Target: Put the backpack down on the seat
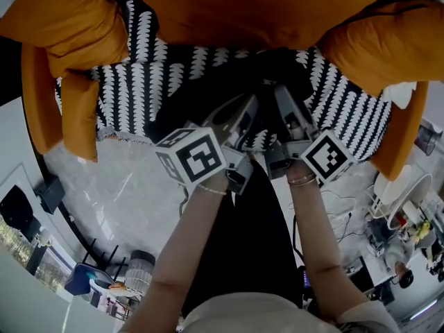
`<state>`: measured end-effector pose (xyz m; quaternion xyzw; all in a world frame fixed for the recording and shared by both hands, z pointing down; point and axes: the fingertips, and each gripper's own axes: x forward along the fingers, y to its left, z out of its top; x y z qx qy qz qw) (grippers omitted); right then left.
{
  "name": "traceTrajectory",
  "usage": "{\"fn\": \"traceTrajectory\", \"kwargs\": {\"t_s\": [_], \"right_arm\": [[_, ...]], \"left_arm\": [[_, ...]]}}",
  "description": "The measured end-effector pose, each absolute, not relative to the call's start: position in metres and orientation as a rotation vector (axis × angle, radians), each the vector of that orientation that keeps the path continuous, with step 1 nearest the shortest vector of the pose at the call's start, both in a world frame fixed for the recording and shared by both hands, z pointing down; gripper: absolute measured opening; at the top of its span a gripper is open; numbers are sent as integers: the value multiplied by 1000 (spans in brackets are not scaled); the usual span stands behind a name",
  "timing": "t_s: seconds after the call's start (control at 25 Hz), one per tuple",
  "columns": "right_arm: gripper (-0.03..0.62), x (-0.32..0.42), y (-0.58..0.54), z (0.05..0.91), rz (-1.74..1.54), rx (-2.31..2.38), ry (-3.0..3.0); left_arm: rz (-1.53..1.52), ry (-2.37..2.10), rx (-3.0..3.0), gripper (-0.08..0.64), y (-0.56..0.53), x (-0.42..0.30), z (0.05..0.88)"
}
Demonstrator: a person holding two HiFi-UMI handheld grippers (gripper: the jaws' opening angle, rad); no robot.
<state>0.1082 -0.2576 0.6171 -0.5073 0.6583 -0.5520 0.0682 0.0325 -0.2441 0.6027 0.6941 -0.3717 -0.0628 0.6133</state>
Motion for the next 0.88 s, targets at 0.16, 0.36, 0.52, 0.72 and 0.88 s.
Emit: {"fn": "traceTrajectory", "kwargs": {"t_s": [0.16, 0.36, 0.52, 0.72, 0.88], "right_arm": [[222, 123, -248, 617, -1685, -1586, 1955], [233, 137, -240, 617, -1670, -1623, 1941], [233, 144, -234, 616, -1676, -1636, 1923], [233, 151, -231, 599, -1626, -1638, 1959], [233, 145, -234, 577, -1585, -1592, 2010]], "left_arm": [[-153, -857, 1636, 7, -244, 37, 591], [-126, -852, 1642, 7, -237, 41, 591], [-114, -851, 1646, 6, -232, 42, 589], [-93, -847, 1671, 8, -225, 47, 582], [-43, -824, 1737, 6, -219, 56, 569]]}}
